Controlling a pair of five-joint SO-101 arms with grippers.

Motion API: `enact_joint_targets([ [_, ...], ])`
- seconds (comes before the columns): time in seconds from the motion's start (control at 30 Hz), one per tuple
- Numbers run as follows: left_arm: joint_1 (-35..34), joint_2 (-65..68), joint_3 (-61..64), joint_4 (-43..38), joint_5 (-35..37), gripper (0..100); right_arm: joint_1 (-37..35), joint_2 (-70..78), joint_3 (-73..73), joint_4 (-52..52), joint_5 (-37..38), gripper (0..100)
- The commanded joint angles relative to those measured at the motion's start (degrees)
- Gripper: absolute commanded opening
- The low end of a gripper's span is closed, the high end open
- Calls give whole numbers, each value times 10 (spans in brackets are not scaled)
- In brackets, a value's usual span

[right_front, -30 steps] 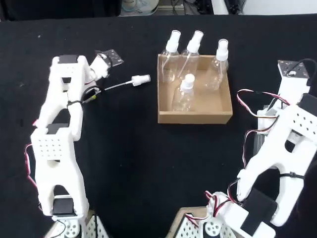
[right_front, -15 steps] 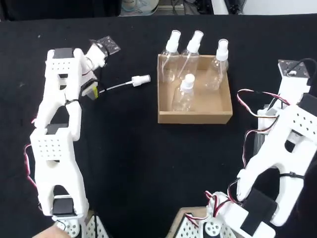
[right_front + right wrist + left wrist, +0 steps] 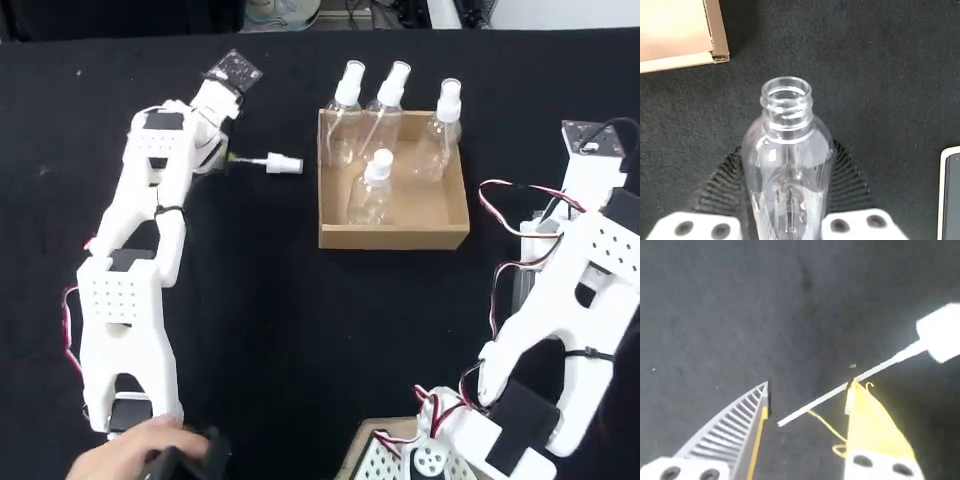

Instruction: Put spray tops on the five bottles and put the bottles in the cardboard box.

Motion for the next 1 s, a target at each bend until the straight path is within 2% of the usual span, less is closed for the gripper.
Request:
enact_joint_targets([
  [0.0, 22, -40, -8, -25, 35, 245, -10, -33, 0, -12, -5, 11],
  [0.23, 32, -40, -26, -32, 62, 245, -10, -33, -1, -12, -5, 11],
  [0.4, 35, -40, -25, -36, 201, 245, -10, -33, -1, -12, -5, 11],
  [0.53, 34, -40, -22, -37, 265, 245, -10, -33, -1, -12, -5, 11],
  [0.83, 35, 12, -28, -33, 289, 245, -10, -33, -1, -12, -5, 11],
  [0.97, 7, 40, -25, -29, 289, 245, -10, -33, -1, -12, -4, 11],
])
